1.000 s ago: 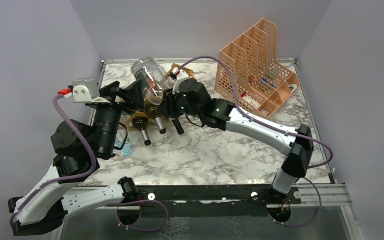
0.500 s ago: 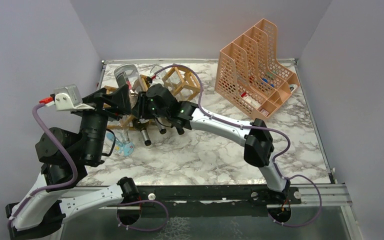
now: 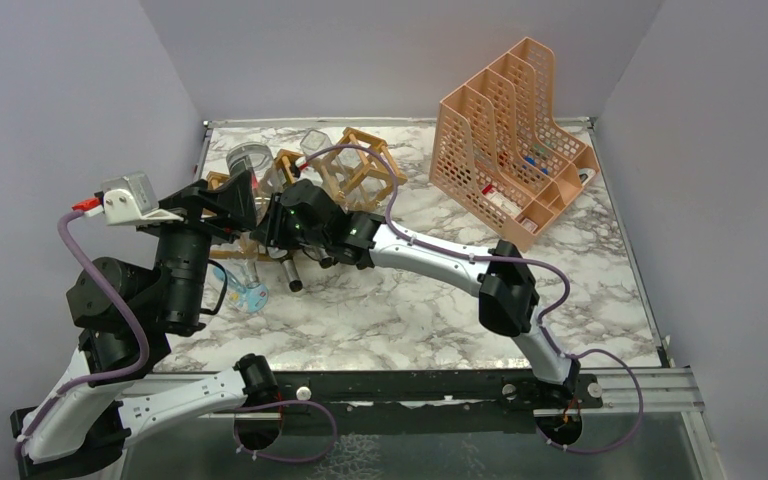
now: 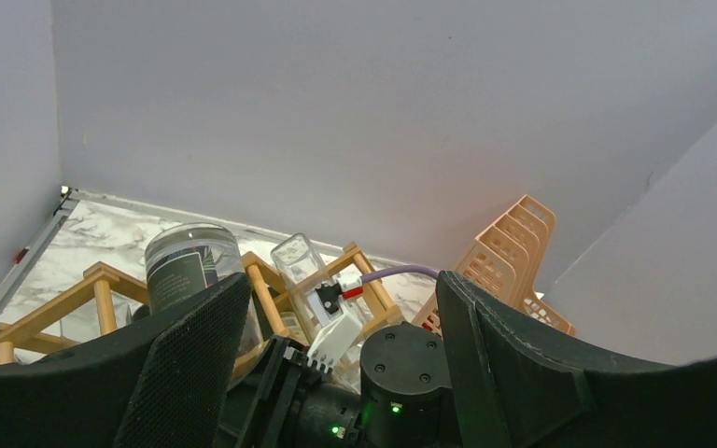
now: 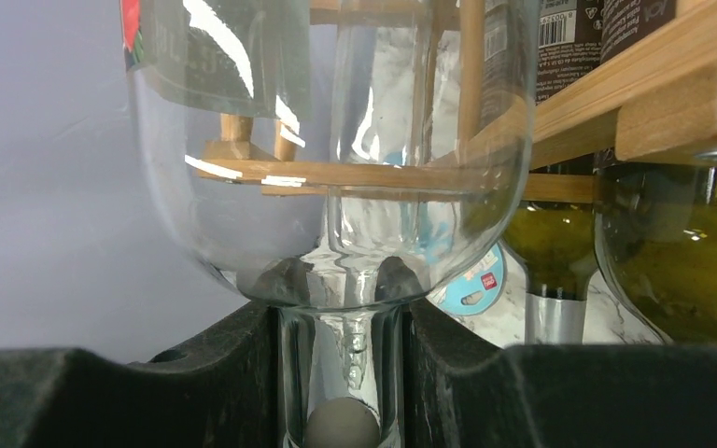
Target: Put the wine bottle on the wine rack
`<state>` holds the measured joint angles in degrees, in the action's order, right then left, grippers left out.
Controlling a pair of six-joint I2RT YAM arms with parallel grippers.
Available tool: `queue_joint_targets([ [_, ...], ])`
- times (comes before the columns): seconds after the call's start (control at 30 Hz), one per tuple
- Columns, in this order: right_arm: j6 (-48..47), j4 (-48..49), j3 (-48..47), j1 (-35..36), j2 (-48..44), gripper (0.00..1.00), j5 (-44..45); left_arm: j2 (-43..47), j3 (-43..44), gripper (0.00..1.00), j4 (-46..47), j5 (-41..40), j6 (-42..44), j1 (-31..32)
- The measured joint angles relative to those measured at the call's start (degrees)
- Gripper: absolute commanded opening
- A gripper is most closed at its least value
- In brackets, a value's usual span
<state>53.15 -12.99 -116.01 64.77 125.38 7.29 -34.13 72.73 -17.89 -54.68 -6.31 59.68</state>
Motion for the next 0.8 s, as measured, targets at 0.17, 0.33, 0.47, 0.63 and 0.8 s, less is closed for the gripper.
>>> queue_joint_targets([
  [0.17, 0.8, 1.8, 0.1, 0.0, -0.2, 0.49, 1.0, 0.0, 0.0, 0.78, -0.3, 0.0, -0.1, 0.0],
  [0.33, 0.4, 4.2, 0.1, -0.1, -0.4, 0.55, 2.6, 0.0, 0.0, 0.78, -0.5, 0.0, -0.2, 0.0],
  [0.47, 0.4, 4.6, 1.3, -0.1, -0.9, 0.60, 3.6, 0.0, 0.0, 0.79, -0.7, 0.0, -0.3, 0.0],
  [0.63, 0.4, 5.9, 4.8, -0.1, -3.5, 0.68, 4.7, 0.0, 0.0, 0.79, -0.9, 0.0, -0.3, 0.0],
  [0.8, -0.2, 6.9, 7.5, -0.1, -7.0, 0.76, 5.8, 0.0, 0.0, 0.79, -1.2, -0.1, -0.3, 0.0],
])
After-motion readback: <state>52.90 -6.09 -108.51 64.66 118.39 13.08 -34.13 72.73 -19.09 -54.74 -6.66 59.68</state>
